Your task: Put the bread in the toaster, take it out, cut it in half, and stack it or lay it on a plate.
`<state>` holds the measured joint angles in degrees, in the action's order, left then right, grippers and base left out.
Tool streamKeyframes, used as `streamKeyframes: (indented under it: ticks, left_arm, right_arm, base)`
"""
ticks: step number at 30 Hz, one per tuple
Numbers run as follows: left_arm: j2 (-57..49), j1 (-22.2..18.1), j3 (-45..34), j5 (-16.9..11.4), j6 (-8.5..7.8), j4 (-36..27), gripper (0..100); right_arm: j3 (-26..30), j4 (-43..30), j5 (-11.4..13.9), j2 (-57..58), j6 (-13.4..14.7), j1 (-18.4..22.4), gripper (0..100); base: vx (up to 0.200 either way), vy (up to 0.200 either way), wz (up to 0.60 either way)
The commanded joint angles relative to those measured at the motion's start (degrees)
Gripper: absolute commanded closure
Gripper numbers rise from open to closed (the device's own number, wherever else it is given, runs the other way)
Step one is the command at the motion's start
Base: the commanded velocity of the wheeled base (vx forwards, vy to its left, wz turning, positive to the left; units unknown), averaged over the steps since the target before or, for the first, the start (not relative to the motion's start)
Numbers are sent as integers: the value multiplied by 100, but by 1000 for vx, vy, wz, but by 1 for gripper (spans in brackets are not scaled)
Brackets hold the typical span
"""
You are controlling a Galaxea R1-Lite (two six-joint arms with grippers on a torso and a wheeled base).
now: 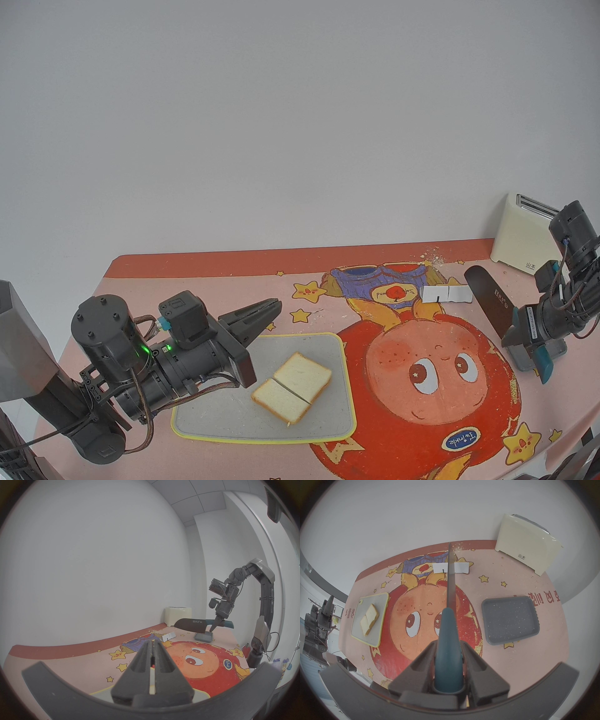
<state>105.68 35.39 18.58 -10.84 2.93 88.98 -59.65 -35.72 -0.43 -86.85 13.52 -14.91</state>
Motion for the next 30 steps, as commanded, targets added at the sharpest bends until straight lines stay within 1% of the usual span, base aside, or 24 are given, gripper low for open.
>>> streamKeyframes:
  ticks: [1,3,5,8,13,18,30]
  left_arm:
    - [32,21,-21,11,6,102,100]
    - [32,21,-21,20,-3,102,100]
    - [23,21,-21,20,-3,102,100]
    - [23,21,-21,20,-3,102,100]
    - [32,21,-30,20,-3,102,100]
    - [23,29,-39,20,-3,102,100]
    - [23,29,-56,20,-20,102,100]
  right_arm:
    - [50,434,-124,-386,10,-188,100]
    - [23,592,-370,-597,10,-205,100]
    - [-38,663,-546,-755,19,-205,100]
    - [-126,768,-529,-878,28,-179,100]
    - [-293,970,-511,-1142,169,-170,100]
    - [-390,1023,-485,-1405,503,-197,100]
    - [-390,1023,-397,-1555,582,-188,100]
  base:
    - [0,0,0]
    - [0,0,0]
    - [0,0,0]
    - [0,0,0]
    - [0,0,0]
    - [0,0,0]
    - [0,0,0]
